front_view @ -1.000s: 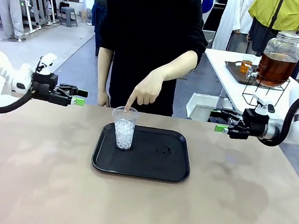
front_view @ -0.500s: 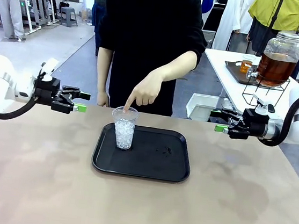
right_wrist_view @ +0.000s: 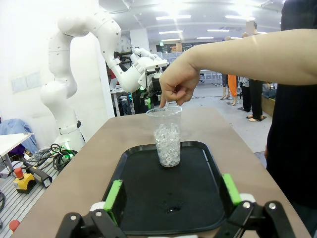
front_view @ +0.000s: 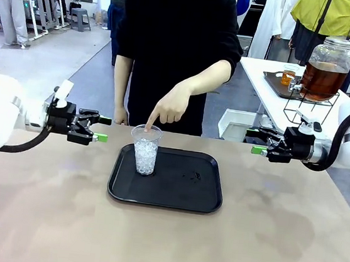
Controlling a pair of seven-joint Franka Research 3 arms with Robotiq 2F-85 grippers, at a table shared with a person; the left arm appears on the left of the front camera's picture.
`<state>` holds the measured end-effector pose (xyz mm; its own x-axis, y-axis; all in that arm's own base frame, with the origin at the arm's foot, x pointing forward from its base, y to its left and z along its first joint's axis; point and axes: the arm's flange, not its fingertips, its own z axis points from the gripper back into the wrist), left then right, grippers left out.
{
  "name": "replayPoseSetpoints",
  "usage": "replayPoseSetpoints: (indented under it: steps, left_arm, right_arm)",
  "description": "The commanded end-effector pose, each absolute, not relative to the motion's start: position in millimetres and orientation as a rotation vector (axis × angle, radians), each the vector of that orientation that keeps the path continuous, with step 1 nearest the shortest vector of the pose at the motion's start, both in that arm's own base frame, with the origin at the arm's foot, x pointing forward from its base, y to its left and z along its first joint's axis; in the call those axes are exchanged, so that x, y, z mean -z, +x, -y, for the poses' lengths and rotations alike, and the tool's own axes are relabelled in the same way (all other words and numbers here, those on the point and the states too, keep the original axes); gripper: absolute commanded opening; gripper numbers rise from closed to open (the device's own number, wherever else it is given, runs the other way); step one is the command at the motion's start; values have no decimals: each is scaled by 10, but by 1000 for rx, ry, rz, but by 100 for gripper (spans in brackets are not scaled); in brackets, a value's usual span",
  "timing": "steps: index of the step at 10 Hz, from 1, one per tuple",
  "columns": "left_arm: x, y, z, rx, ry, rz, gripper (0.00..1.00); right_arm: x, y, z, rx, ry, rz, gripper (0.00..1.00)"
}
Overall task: Pour the drink into the iced cup.
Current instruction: Pick up the iced cup indicated by the human and present it to them.
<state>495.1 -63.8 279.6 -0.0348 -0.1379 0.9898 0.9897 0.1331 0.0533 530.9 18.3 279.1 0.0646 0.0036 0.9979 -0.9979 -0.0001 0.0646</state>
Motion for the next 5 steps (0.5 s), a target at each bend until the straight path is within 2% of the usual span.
replayPoseSetpoints:
  steps: [1,5]
  left_arm:
    - [-2675,4932,755,1182,-944,1251,100]
    - [-2466,4958,1019,1203,-942,1223,100]
  right_arm:
    - [-2821,5307,-179,-1167,1239,1165,100]
    - [-2821,5307,-179,-1167,1239,1165,100]
